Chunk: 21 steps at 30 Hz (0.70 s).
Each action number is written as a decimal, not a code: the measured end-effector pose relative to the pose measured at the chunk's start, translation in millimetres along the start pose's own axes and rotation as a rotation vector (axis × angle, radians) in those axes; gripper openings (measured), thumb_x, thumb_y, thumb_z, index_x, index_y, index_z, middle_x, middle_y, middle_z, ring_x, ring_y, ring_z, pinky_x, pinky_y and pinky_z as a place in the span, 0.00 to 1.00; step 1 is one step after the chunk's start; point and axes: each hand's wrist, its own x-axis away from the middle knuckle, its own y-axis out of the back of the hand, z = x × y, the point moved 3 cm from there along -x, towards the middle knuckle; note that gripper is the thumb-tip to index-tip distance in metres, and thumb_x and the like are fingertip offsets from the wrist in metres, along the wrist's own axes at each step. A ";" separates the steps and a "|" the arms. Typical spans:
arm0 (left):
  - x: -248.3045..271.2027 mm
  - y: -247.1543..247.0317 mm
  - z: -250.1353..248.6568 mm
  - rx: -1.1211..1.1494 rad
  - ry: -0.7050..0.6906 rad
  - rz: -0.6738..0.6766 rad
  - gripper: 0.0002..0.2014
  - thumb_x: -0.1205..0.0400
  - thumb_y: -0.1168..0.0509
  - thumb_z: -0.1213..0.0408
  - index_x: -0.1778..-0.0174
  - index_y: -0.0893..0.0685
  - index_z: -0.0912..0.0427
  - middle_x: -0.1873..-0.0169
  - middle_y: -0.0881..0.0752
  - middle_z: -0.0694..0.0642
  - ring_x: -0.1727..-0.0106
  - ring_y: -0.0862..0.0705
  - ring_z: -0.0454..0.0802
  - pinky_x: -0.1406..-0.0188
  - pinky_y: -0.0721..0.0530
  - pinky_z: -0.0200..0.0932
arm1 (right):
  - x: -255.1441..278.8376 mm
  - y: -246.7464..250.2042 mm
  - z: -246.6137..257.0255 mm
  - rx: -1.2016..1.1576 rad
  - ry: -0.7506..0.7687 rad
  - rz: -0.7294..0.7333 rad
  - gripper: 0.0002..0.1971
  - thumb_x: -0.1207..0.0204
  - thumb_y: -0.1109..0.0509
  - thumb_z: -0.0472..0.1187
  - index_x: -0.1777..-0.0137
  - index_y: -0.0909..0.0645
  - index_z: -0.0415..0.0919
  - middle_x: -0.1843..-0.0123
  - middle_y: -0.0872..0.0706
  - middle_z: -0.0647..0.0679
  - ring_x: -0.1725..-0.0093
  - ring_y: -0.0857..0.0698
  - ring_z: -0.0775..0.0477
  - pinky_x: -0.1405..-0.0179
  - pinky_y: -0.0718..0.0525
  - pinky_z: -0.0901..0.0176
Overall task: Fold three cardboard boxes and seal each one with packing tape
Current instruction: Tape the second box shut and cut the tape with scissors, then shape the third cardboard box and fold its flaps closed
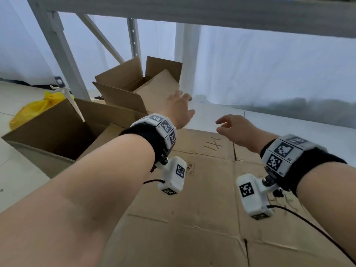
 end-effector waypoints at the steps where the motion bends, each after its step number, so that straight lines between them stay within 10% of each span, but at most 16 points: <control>1: 8.3 -5.6 -17.4 0.005 -0.016 0.019 0.23 0.16 0.38 0.58 0.25 0.30 0.59 0.24 0.34 0.61 0.23 0.35 0.59 0.24 0.36 0.53 | 16.7 9.6 -11.3 0.004 -0.027 -0.005 0.16 0.20 0.34 0.40 0.32 0.21 0.39 0.39 0.17 0.40 0.47 0.20 0.44 0.42 0.20 0.50; 10: 92.6 -64.3 -117.6 0.025 -0.080 0.206 0.21 0.16 0.39 0.58 0.27 0.26 0.59 0.27 0.30 0.61 0.26 0.30 0.59 0.26 0.36 0.49 | 153.9 71.7 -120.0 -0.040 -0.261 -0.150 0.16 0.20 0.35 0.37 0.34 0.20 0.36 0.41 0.17 0.42 0.44 0.19 0.44 0.51 0.22 0.61; 21: 105.3 -132.1 -128.2 -0.109 -0.022 0.512 0.23 0.15 0.41 0.55 0.25 0.30 0.60 0.27 0.26 0.60 0.30 0.24 0.57 0.30 0.26 0.51 | 190.8 54.9 -220.5 0.058 -0.585 -0.019 0.20 0.17 0.37 0.41 0.31 0.24 0.28 0.32 0.19 0.35 0.33 0.22 0.37 0.37 0.25 0.54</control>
